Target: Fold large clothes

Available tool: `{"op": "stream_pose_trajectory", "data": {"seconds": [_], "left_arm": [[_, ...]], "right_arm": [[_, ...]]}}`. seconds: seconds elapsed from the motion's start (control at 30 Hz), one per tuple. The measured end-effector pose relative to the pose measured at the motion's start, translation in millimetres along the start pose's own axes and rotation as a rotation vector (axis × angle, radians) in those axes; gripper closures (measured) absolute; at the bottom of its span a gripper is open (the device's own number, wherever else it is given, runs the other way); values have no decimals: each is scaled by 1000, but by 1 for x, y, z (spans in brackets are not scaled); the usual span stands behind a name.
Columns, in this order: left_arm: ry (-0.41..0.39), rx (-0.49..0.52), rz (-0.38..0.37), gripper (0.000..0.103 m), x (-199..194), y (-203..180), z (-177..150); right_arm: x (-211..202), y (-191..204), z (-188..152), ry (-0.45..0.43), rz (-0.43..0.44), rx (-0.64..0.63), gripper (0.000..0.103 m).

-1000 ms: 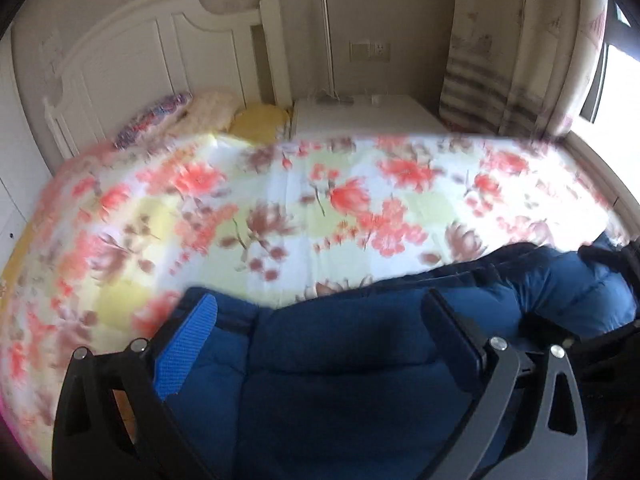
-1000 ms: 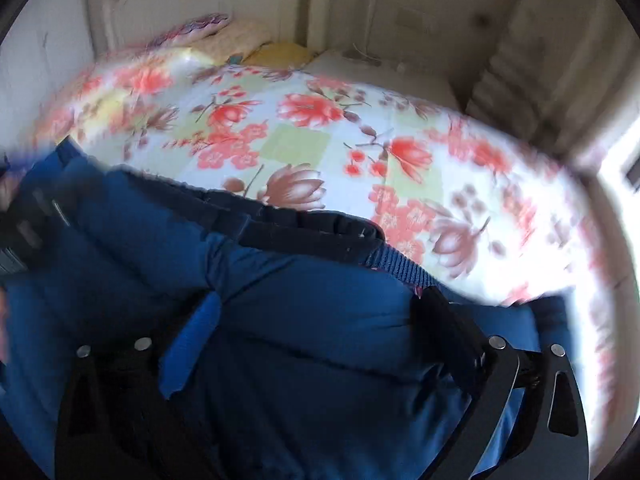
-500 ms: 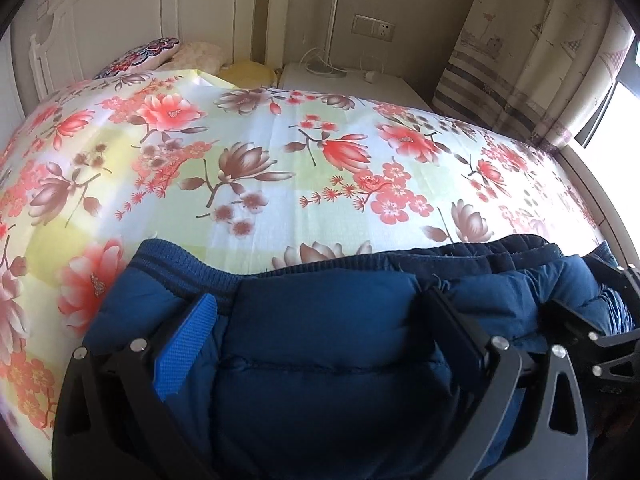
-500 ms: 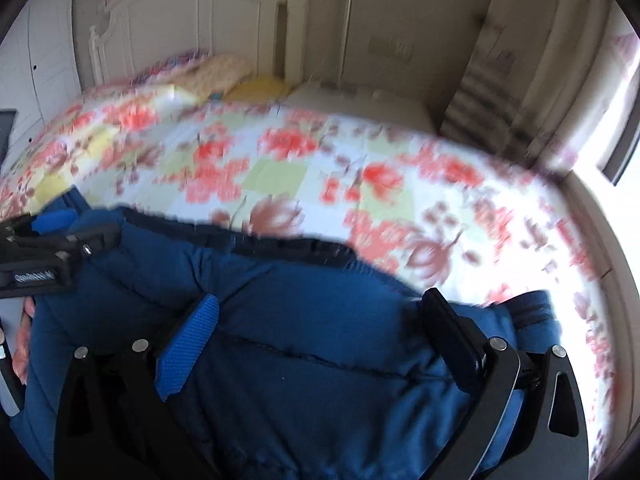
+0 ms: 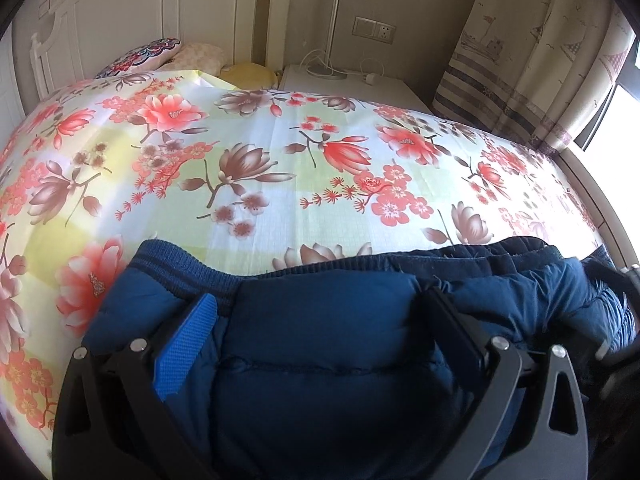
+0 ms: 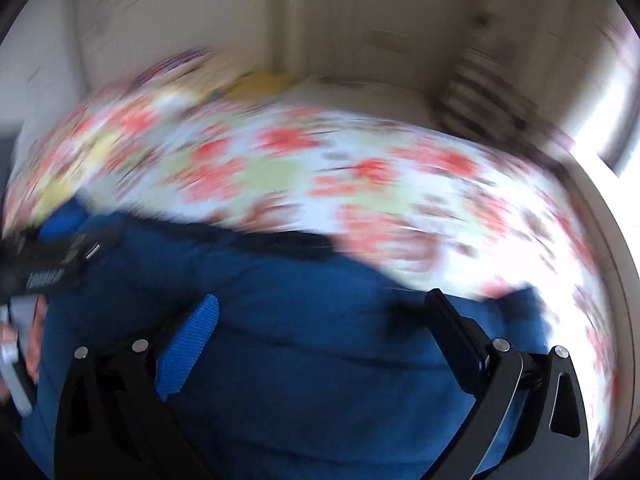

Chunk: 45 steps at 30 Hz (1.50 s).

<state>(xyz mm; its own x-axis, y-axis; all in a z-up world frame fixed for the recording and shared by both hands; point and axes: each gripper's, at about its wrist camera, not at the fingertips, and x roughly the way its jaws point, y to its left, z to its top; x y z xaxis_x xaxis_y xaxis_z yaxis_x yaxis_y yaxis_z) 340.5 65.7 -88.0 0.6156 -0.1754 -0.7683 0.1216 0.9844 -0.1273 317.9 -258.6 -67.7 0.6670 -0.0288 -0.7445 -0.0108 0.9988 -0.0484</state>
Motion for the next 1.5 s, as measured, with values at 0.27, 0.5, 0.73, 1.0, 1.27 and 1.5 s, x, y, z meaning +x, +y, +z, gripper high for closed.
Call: {"op": "stream_pose_trajectory", "data": {"seconds": [0.27,0.5,0.73,1.0,1.27,1.5], "left_arm": [[3,-3,-4,2,0,1,1],[-72,43,-58,2,-37,-37,8],[66,372,-12,2,6,-133,-16],[-65,187,22,2,-30,-59,7],[42,-39,0,2,-7,24,3],[4,36,106,2,-13,13,0]], "right_arm": [[22,-88,-20,74,49,260,4],[28,-73,-19,78,-14,198,4],[28,-75,-21,72,-1,212,4],[27,-74,-21,68,3,218,4],[25,-74,-21,62,2,220,4],[-15,-55,-15,-52,-24,176,5]]}}
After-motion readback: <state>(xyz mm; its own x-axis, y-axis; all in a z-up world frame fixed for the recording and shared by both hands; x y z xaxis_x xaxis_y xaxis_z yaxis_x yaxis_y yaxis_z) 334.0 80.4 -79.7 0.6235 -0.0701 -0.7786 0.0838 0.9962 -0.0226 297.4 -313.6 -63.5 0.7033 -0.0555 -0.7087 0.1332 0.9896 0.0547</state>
